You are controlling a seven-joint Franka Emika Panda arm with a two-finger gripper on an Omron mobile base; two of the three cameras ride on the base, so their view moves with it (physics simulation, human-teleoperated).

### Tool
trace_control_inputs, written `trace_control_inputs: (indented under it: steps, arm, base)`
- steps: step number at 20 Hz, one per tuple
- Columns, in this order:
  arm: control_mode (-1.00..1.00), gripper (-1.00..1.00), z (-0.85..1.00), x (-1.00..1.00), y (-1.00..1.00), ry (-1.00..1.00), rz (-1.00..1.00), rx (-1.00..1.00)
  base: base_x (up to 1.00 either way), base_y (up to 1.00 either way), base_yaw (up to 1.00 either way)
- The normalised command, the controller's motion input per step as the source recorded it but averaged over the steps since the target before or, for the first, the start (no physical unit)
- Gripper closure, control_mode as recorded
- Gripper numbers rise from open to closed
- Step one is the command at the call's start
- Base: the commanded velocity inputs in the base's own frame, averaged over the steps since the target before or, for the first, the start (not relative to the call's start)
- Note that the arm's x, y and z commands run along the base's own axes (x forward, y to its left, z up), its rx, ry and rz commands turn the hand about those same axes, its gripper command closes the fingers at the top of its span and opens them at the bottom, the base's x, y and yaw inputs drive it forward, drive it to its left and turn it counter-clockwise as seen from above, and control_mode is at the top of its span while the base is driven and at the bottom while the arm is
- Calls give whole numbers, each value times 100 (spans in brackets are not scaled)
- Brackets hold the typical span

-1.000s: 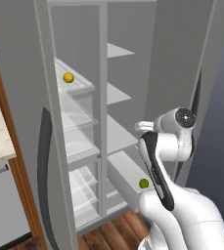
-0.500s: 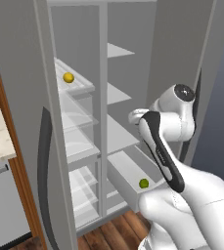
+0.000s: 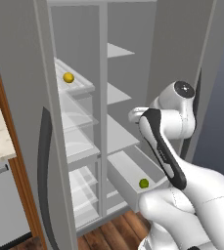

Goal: Take the lime and lemon from the fridge shelf and place them in the freezer drawer to begin freezing them.

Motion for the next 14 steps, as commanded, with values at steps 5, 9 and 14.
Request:
trace_control_inputs:
  steps: [5,9,14]
  arm:
    - [-100,-100,0,0,1,0,1,-1]
    - [100,-100,0,0,2,0,3,0]
    - [100,-100,0,0,0,0,0,0]
  base:
    - [0,0,0]
    - [0,19,17]
    - [-7,28,33]
